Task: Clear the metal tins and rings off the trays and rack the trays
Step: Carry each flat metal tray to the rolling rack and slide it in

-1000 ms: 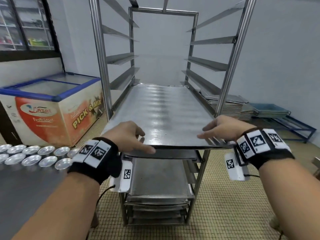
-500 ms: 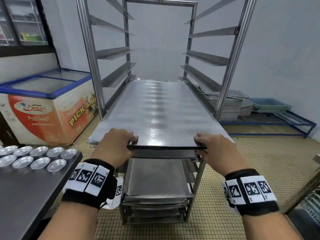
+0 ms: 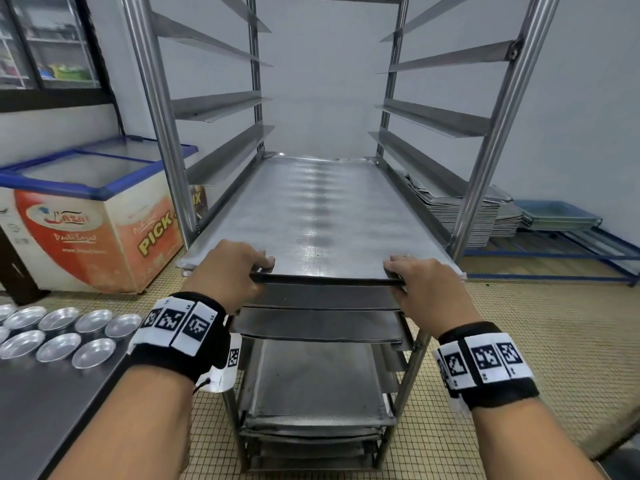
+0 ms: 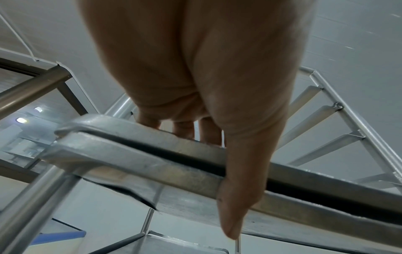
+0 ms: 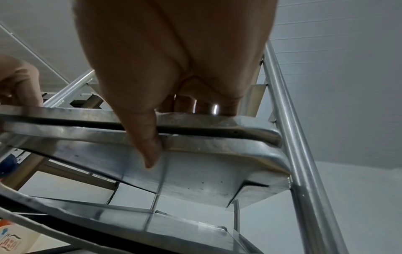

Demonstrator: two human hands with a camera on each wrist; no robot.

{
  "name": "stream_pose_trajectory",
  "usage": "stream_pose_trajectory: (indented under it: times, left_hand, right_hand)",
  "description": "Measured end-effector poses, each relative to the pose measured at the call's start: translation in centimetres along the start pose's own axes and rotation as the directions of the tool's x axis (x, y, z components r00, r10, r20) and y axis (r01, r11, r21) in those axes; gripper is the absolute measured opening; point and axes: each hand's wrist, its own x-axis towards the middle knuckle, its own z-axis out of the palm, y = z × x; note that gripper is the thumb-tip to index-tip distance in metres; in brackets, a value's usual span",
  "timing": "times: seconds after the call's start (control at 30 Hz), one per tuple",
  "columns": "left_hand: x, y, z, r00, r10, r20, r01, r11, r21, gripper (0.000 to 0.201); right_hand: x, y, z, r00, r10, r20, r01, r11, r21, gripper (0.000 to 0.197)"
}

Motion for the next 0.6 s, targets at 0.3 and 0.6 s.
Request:
stream_pose_trajectory:
  times: [0.3,0.6]
  left_hand:
    - [5.5,-1.2,0.9,1.000,0.026,-0.011,-0.026,1.000,0.013,0.041]
    - [9.6,-1.7,1.4,0.998,0.055,-0.020,-0.053,0.997,0.060,0.034]
  right_hand:
    - [4.9,1.2,1.4,1.000,-0.031,-0.006,0.031,1.000,-0.002,0.015]
    - [8.9,2.2,2.9,0.997,-0.062,-0.036,0.061,0.997,-0.049,0.012]
